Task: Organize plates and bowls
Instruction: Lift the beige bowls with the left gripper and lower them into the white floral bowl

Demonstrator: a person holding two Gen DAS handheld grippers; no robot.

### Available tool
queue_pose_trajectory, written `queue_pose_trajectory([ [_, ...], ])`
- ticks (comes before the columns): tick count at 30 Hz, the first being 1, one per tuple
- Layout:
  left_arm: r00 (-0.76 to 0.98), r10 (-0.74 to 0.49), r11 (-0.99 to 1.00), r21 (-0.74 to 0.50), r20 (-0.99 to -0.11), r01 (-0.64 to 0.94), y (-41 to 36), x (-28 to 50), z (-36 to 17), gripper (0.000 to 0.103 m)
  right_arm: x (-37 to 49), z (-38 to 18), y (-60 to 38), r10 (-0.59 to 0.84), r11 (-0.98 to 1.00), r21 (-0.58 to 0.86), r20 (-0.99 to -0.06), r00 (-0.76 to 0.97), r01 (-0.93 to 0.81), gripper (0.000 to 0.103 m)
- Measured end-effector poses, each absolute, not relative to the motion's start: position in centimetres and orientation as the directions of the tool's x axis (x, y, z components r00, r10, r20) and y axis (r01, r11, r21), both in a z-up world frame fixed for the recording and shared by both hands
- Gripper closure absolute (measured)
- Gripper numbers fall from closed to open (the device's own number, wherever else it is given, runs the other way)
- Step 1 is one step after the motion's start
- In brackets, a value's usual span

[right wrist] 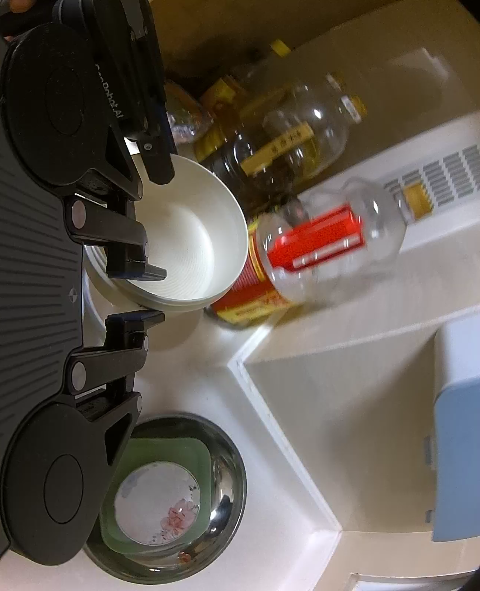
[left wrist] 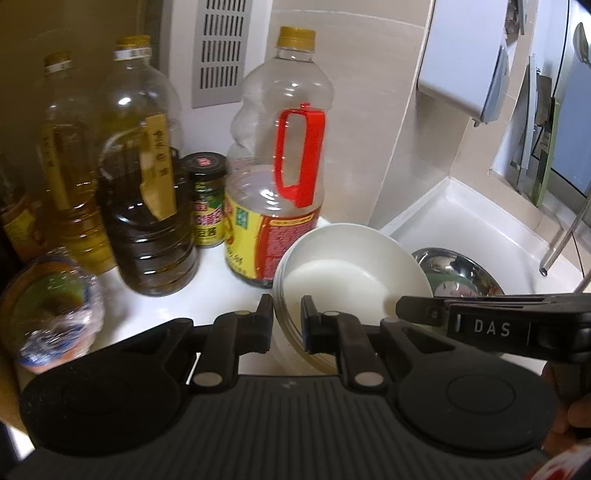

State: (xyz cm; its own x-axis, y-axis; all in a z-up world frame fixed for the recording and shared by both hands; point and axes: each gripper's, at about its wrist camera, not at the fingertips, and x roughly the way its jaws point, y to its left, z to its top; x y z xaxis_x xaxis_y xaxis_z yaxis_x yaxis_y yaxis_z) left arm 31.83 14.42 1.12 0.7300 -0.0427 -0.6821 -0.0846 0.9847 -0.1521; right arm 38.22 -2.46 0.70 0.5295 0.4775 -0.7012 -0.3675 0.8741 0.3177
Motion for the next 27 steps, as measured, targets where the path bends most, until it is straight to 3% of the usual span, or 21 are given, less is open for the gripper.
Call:
queue_pose_trajectory([
  [27, 0.639, -0.050, 0.969, -0.192, -0.768, -0.155, 14.6, 35.0, -2.4, 0.090, 42.2, -2.7, -2.6, 0.461, 0.876, 0.331, -0.790, 0.404, -0.351, 0.086],
])
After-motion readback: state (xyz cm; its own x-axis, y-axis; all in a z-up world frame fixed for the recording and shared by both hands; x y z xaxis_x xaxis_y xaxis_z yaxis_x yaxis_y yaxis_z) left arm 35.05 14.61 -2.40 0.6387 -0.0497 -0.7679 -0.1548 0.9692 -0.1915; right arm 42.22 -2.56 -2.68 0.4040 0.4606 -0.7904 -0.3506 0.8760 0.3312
